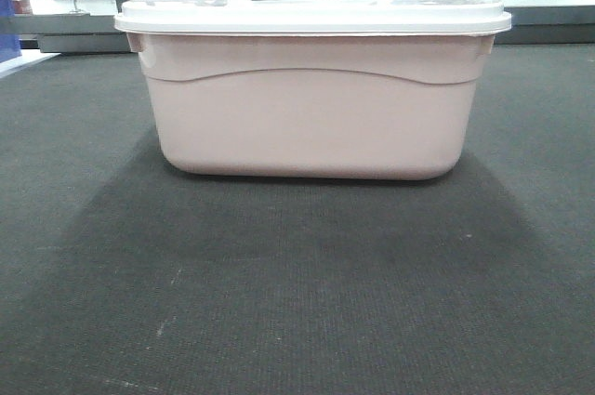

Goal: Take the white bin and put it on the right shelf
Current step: 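Move both grippers toward the ends of the pink bin with white lid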

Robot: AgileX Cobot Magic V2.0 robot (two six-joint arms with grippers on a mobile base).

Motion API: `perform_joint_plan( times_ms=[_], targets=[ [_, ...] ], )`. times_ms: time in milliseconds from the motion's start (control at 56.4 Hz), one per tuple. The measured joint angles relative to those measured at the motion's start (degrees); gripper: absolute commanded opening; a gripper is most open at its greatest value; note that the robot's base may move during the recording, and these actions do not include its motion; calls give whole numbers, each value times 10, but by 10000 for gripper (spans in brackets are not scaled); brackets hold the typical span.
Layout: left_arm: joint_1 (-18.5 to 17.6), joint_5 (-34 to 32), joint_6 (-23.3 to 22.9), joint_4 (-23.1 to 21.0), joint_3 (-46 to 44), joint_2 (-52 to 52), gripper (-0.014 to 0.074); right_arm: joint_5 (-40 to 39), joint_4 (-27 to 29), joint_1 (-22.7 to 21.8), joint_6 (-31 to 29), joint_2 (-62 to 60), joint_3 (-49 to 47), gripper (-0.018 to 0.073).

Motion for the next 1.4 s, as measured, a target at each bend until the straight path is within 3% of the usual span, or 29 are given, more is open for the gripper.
perform_joint_plan(
  times_ms=[567,762,851,975,1152,1294,1400],
  targets=[
    [0,-33,0,-55,-12,0,-126,-40,0,0,0,0,-14,68],
    [0,122,0,-21,-180,49,-124,-3,0,0,0,18,-150,73],
    [0,189,0,-16,-271,108,-111,9,0,0,0,62,-210,129],
    [0,240,0,-19,-373,208,6,17,0,0,0,142,-279,321],
    [-22,258,0,-29,-460,330,318,21,0,0,0,267,-340,571],
    [-45,267,0,-51,-486,409,515,25,0,0,0,351,-379,633],
    [-50,275,0,-77,-504,464,546,38,0,0,0,400,-417,633]
  ],
)
